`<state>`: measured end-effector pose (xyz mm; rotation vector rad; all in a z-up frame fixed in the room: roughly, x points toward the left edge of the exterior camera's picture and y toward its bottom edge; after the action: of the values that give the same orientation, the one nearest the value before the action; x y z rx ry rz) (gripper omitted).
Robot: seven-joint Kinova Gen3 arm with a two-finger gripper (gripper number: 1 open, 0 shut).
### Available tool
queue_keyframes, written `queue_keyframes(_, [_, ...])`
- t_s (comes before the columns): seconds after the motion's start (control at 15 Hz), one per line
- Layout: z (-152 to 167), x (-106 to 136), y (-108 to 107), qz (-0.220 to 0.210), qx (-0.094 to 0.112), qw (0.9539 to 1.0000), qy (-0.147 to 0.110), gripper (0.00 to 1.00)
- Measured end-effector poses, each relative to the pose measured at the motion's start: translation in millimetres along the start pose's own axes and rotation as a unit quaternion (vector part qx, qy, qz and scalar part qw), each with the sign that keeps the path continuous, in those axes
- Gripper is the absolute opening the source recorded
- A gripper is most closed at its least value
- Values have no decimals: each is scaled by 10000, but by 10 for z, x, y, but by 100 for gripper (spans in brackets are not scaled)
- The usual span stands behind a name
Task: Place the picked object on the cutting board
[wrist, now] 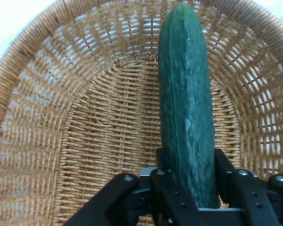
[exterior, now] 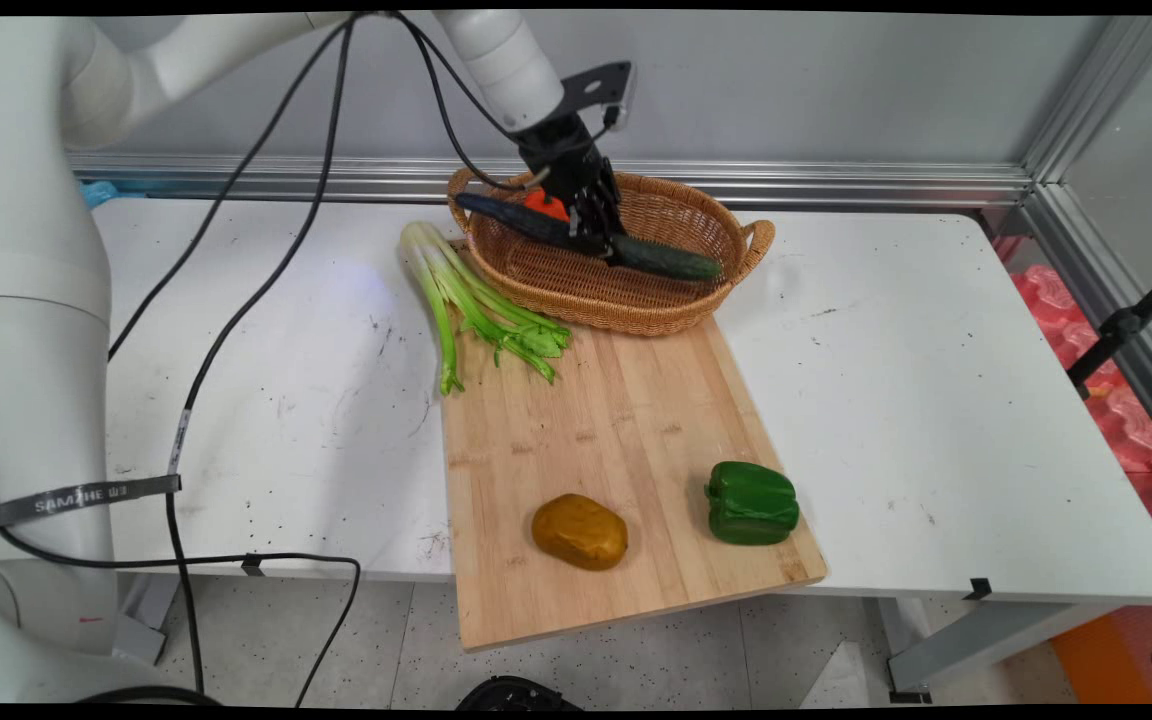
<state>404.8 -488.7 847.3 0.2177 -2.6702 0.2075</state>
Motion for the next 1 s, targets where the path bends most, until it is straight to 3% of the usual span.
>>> queue_keyframes(0.6, [-617,229,309,142,66,9999,70,0])
queue_keyframes(1.0, [-995,395,788,-297,-3,9993,245,0])
